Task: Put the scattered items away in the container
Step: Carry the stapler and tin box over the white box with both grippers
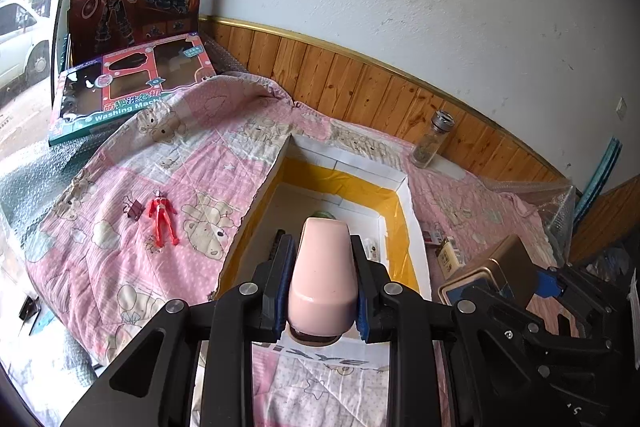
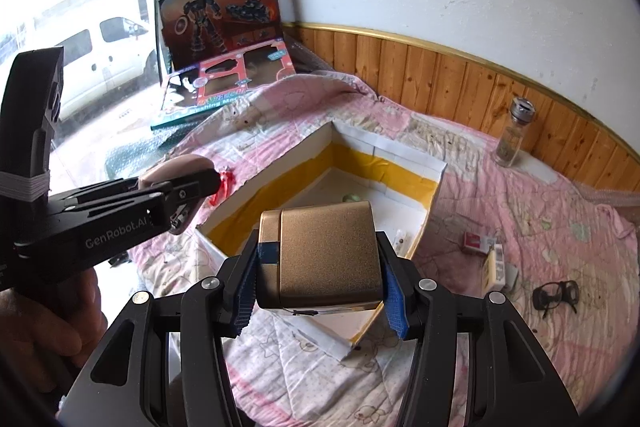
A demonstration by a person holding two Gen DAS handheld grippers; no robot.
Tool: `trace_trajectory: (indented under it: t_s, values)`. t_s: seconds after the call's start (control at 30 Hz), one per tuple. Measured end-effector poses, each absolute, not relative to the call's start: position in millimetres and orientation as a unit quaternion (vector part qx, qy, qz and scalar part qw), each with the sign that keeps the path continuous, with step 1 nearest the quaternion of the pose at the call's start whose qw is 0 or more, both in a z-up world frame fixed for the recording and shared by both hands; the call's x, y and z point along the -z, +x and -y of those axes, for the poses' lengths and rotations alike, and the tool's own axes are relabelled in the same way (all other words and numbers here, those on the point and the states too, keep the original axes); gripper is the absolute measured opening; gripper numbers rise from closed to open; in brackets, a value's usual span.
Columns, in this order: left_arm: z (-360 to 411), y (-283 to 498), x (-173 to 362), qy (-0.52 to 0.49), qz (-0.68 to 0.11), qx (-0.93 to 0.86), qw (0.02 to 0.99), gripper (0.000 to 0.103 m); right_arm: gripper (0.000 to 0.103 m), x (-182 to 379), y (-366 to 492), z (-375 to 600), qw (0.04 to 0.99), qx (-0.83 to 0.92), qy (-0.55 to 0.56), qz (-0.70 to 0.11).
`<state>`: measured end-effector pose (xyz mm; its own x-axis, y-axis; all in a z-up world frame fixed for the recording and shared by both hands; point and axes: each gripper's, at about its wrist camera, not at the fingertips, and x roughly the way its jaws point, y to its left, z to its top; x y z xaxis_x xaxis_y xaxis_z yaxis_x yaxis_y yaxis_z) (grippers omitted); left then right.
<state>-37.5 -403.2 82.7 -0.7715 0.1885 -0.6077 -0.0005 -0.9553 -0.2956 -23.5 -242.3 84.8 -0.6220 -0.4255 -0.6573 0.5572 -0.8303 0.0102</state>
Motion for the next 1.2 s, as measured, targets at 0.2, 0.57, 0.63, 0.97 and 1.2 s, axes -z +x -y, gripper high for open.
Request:
trace_trajectory:
  t_s: [0.2,0.57,0.63,0.97,1.2]
  values:
    - [399.9,-51.9,-77.7,-0.343,0.141,-0.927,0.054,0.027,0.055,-81.0,-39.7,248.3,0.276,0.893,0.342,-0.1]
    - [394.8,-83.6,-71.2,-0.368,0.159,-0.913,0.079,0.027,0.055,-72.8,-73.9,252.8,0.286,0.883,0.36,-0.094]
    - [394.5,-92.0,-70.3,-0.374,0.158,-0.91,0.084,0.027,0.055,-70.8,-82.4,252.8,0.291,0.879,0.368,-0.089]
    - [391.0,-130.8,-73.9,-0.395,0.113,-0.907,0.096,0.027,0.055,-56.6,-109.0,260.4,0.311,0.86,0.397,-0.076]
    - [388.7,-160.4,-68.2,-0.419,0.085,-0.898,0.105,0.027,0.055,-51.0,-117.4,271.3,0.326,0.85,0.406,-0.084]
